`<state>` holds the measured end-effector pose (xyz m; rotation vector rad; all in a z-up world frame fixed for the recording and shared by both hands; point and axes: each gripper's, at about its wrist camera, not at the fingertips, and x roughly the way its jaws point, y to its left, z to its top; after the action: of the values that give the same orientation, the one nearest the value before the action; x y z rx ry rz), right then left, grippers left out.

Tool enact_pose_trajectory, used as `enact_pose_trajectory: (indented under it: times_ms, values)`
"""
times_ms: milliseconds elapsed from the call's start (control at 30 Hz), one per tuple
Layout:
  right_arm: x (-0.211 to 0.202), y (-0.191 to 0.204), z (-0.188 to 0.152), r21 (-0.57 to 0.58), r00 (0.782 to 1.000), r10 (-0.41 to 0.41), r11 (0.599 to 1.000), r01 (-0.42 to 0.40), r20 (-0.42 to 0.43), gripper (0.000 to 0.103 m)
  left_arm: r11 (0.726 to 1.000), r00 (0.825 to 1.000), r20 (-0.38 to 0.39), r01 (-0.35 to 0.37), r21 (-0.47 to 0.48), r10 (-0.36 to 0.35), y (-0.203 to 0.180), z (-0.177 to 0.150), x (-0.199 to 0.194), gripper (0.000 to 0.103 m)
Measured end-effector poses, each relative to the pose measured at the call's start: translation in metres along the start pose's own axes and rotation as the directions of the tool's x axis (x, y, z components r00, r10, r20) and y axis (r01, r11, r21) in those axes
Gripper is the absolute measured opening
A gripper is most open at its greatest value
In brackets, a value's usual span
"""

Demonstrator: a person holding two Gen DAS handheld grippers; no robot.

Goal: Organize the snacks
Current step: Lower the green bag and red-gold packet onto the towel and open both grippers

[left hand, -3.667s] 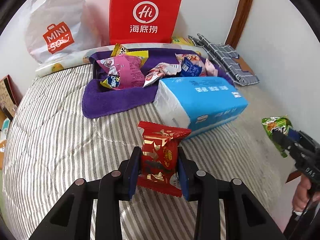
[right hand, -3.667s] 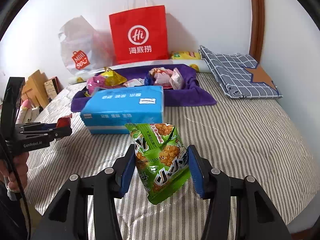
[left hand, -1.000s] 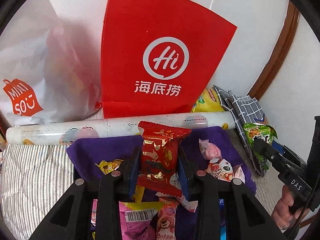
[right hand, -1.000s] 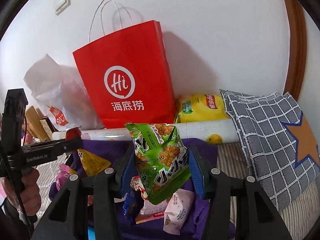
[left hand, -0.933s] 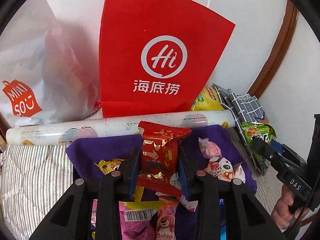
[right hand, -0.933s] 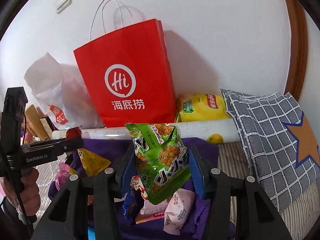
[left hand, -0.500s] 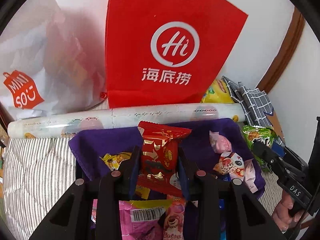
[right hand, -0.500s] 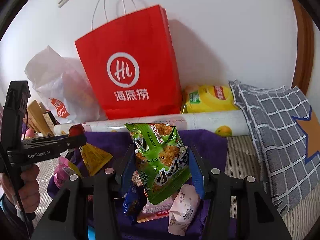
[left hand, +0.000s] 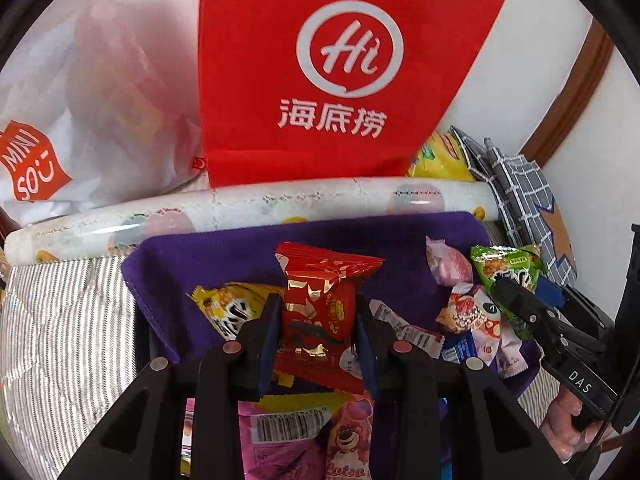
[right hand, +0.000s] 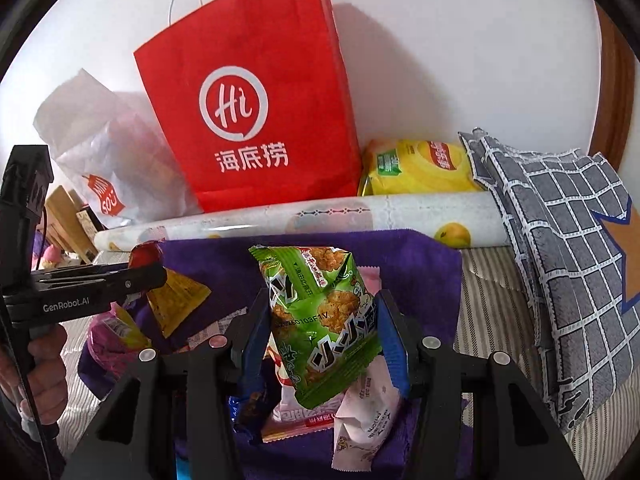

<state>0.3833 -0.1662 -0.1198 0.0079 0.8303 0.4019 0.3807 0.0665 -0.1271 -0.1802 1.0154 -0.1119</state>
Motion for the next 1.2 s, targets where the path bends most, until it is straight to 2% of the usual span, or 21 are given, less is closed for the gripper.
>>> enact_pose_trajectory:
  times_ms: [500, 1067, 1200]
  values:
    - [0.003, 0.011, -0.004, -0.054, 1.0, 0.008, 0.999, -0.008, -0.005, 0.051, 1.0, 0.999, -0.052, -0.011, 0.028, 0.013, -0.006, -0.001, 0.014, 0.034]
    - [0.001, 0.029, -0.01, -0.174, 1.0, 0.008, 0.985, -0.008, 0.003, 0.052, 0.996, 0.994, -0.093, -0.052, 0.067, 0.058, -0.012, -0.006, 0.032, 0.034]
    - [-0.001, 0.026, -0.009, -0.156, 1.0, 0.01, 0.988, -0.007, 0.019, 0.052, 0.997, 0.994, -0.093, -0.046, 0.069, 0.052, -0.014, -0.005, 0.032, 0.035]
